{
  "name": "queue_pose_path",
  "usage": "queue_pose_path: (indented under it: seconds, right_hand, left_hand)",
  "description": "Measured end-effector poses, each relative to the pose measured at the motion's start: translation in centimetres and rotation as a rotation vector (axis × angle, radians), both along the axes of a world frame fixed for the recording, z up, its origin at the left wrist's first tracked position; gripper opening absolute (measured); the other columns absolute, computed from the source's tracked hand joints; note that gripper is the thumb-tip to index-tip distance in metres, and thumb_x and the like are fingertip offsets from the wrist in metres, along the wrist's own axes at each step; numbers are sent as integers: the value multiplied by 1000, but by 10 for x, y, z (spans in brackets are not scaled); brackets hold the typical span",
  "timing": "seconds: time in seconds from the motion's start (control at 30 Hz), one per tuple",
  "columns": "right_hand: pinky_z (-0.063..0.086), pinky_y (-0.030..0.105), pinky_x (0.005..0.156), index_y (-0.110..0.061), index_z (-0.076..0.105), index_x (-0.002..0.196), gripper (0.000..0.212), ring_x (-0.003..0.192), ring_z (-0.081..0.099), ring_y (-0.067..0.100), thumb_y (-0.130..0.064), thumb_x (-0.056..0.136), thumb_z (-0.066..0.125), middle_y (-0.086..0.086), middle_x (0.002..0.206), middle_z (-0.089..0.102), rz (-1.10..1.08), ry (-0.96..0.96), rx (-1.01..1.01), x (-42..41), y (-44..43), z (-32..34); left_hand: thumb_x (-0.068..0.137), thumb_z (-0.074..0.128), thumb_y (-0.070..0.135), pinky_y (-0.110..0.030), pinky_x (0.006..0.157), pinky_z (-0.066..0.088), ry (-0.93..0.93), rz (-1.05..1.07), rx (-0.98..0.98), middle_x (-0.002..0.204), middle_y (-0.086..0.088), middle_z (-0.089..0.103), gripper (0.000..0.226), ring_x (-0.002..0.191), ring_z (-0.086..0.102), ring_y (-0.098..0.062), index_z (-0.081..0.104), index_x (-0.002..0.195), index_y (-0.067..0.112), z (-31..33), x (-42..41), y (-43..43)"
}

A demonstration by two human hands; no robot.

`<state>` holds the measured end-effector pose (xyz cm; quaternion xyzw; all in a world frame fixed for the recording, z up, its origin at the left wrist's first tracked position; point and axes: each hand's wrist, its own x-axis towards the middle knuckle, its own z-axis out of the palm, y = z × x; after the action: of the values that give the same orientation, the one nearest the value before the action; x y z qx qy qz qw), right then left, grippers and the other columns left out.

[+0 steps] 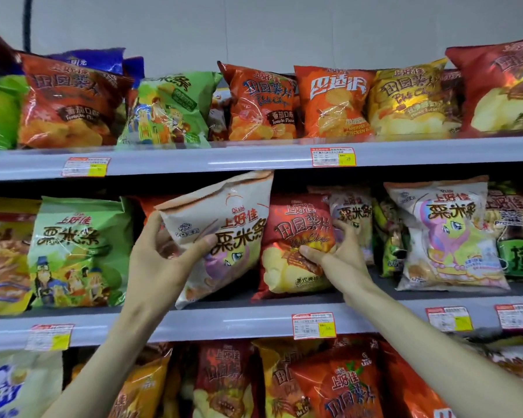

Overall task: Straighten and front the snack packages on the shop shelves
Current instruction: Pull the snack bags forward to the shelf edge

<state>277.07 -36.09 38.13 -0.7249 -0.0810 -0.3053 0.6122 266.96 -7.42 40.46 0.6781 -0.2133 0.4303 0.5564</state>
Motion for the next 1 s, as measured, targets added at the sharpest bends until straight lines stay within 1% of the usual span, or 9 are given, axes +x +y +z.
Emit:
queue_pose_path:
  seconds: [0.1,0.2,0.33,0.47,0.57,0.7,0.8,0.9,1.0]
  right_hand:
    - [55,48,103,-34,43,131,83,104,70,10,-28,69,97,-15,111,69,22,22,11,5,21,2]
    - [54,49,102,-40,41,126,83,107,70,14,-43,63,96,-14,117,69,-6,40,-32,7,35,3]
    - [48,46,107,-29,36,140,86,114,62,18,-41,75,92,-9,126,62,-76,45,-114,3,42,12]
    - [50,51,106,-29,34,143,97,118,64,22,-43,68,94,-5,130,65,-133,35,-79,2,40,14]
    - [51,47,104,-29,36,139,88,119,64,23,-39,73,92,-4,131,65,-156,27,-75,1,38,10]
    - [48,39,99,-29,35,141,75,115,64,25,-35,85,84,-7,116,61,-170,38,-142,-6,41,4]
    - [45,48,110,-30,28,147,83,125,59,28,-37,85,83,-6,126,58,-123,49,-244,-13,43,4]
    - [32,46,120,-26,24,154,97,142,36,25,-40,81,86,3,151,40,-219,-84,-353,-26,42,1]
    - [25,33,122,-19,36,154,83,144,26,12,-38,88,81,-2,154,36,-181,-375,-448,-53,54,0]
  left_hand:
    - [85,88,32,-42,89,63,-85,44,36,113,6,77,46,104,74,-15,59,121,31,-6,-7,16]
    - [87,79,39,-54,95,58,-101,49,77,120,4,73,49,110,72,-19,54,128,31,-8,-5,25]
    - [87,74,43,-53,95,58,-120,50,88,118,10,70,48,107,69,-14,50,126,29,-8,-1,22]
    - [91,69,44,-62,92,57,-164,56,50,119,6,70,48,108,71,-22,48,132,31,-10,3,17]
    - [92,68,43,-63,89,60,-195,34,-14,123,1,72,57,110,73,-25,45,141,27,-10,7,14]
    - [95,68,38,-58,89,61,-218,45,-50,120,4,74,50,108,74,-20,44,138,33,-9,11,5]
    - [96,68,36,-61,90,60,-209,36,-96,118,2,74,49,108,74,-24,43,139,32,-6,16,6]
    - [97,68,37,-65,91,58,-216,27,-109,122,-5,74,56,111,73,-28,39,144,23,-8,21,10]
    - [97,67,38,-67,94,55,-240,3,-128,123,-5,73,56,114,71,-31,38,142,24,-11,21,12]
